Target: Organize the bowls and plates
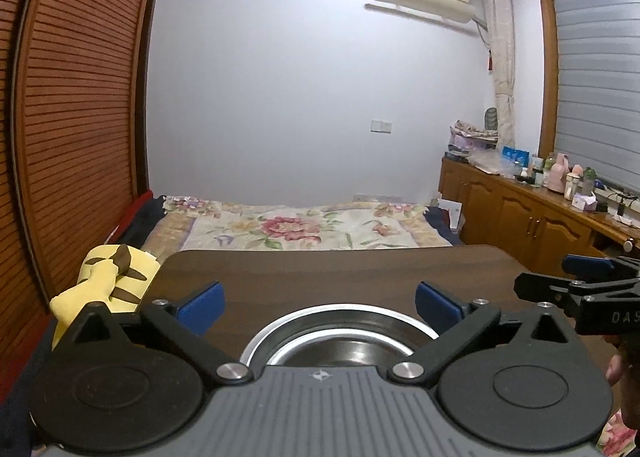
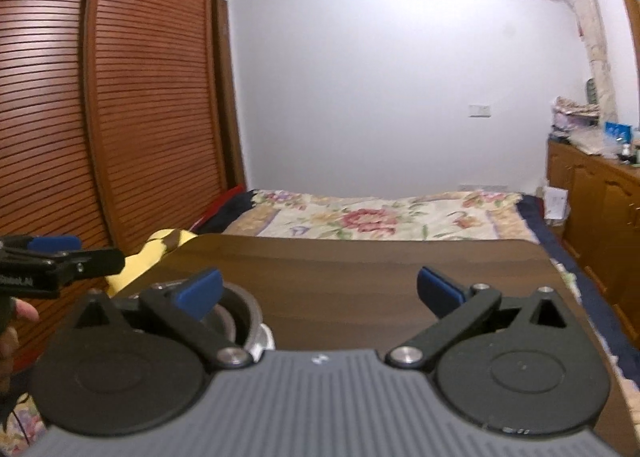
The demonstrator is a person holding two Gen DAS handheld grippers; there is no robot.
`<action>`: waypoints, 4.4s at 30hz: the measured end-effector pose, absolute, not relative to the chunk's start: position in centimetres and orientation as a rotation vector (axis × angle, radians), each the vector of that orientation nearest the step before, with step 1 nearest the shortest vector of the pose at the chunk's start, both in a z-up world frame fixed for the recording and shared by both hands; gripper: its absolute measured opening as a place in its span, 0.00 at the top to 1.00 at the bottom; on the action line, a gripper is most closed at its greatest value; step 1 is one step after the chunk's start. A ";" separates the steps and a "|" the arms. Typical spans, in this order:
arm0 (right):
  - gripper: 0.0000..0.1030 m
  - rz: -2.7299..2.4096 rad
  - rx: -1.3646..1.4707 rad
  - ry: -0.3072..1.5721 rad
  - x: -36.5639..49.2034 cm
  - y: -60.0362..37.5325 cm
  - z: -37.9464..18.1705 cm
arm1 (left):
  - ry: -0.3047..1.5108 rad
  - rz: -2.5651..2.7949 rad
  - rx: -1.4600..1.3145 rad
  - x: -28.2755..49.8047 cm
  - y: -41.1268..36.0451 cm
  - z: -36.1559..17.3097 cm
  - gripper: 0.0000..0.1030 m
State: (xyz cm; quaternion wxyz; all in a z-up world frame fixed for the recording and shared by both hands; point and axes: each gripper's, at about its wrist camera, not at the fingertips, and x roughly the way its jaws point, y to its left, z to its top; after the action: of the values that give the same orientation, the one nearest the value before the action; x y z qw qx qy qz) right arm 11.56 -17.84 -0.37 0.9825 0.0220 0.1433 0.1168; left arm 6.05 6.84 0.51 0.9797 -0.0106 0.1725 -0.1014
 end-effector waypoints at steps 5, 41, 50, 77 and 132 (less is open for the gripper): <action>0.00 0.190 0.025 0.252 10.7 -18.6 0.1 | 0.352 -0.159 0.031 6.0 5.1 0.9 0.00; 0.00 0.092 0.065 0.296 7.8 -21.1 -1.0 | 0.411 -0.125 0.079 1.7 1.7 -0.8 0.00; 0.00 0.075 0.057 0.314 8.0 -21.0 -2.7 | 0.412 -0.090 0.054 2.3 3.0 -1.8 0.00; 0.00 0.071 0.060 0.378 8.8 -21.0 -4.7 | 0.449 -0.095 0.070 2.3 2.4 -4.3 0.00; 0.00 0.065 0.066 0.385 8.8 -21.3 -4.6 | 0.439 -0.092 0.060 2.3 2.8 -4.1 0.00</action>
State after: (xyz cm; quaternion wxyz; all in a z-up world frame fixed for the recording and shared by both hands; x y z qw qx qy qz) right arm 8.84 -21.31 -4.63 0.9805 0.0326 0.1913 0.0321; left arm 2.27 2.77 -4.08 0.9745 0.0297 0.2178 -0.0454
